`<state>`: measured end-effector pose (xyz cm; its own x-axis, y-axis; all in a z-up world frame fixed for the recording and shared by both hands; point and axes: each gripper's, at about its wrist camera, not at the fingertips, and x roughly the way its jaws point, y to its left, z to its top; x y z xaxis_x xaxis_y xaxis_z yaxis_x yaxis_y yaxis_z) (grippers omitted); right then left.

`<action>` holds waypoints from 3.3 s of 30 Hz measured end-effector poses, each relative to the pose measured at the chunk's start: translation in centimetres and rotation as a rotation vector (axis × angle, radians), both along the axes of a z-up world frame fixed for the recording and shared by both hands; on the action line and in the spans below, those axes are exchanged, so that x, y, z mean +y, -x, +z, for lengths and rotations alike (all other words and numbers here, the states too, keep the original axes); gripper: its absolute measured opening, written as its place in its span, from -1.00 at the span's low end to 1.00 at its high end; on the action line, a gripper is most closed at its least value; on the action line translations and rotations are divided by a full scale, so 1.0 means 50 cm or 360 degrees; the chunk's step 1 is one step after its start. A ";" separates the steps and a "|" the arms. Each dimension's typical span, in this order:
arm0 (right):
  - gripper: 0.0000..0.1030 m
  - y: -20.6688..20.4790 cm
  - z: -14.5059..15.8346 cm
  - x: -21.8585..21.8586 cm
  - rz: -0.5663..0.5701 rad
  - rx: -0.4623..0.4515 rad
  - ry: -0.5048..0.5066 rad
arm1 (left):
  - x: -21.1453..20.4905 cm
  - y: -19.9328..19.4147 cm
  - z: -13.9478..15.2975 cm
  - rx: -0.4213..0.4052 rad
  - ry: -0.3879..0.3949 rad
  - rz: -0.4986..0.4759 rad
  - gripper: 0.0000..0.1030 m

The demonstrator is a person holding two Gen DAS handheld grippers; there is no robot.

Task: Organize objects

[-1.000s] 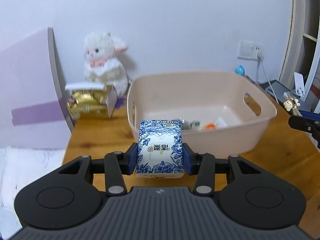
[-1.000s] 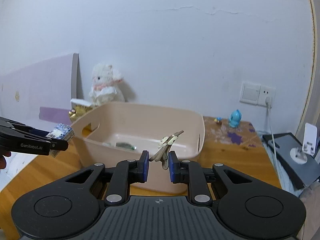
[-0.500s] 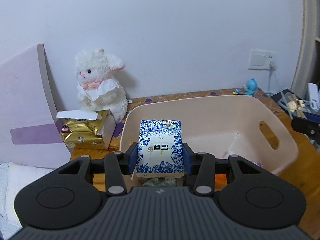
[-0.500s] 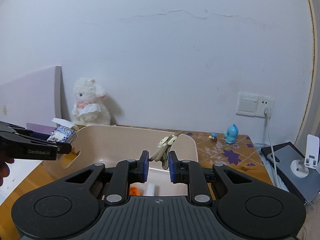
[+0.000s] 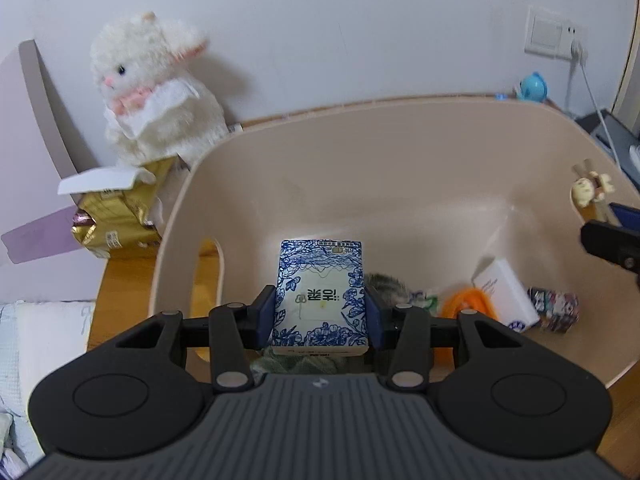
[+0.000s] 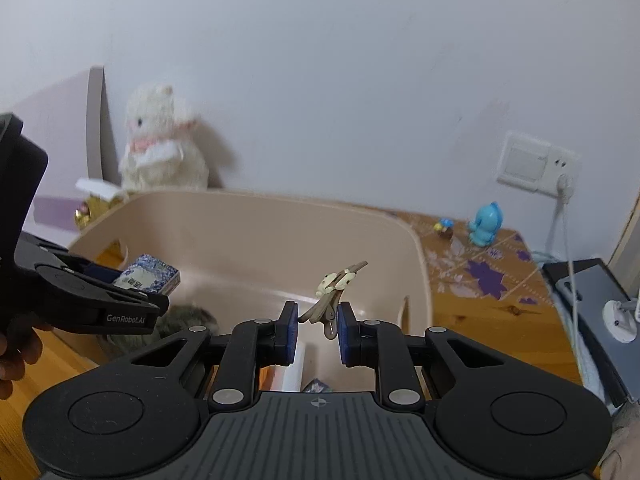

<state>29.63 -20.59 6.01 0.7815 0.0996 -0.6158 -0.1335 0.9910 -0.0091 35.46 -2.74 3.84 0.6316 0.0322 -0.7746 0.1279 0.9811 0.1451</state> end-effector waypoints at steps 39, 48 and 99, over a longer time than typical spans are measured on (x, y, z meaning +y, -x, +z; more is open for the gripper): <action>0.40 0.151 0.099 -0.034 -0.0098 -0.0121 -0.0042 | 0.007 0.162 0.120 -0.0242 0.0125 0.0028 0.73; 0.44 0.224 0.112 -0.036 -0.0117 -0.0166 -0.0044 | 0.023 0.250 0.142 -0.0360 0.0139 0.0025 0.73; 0.56 0.639 0.123 -0.030 -0.0054 -0.0347 -0.0217 | 0.051 0.731 0.145 -0.0661 0.0218 0.0023 0.73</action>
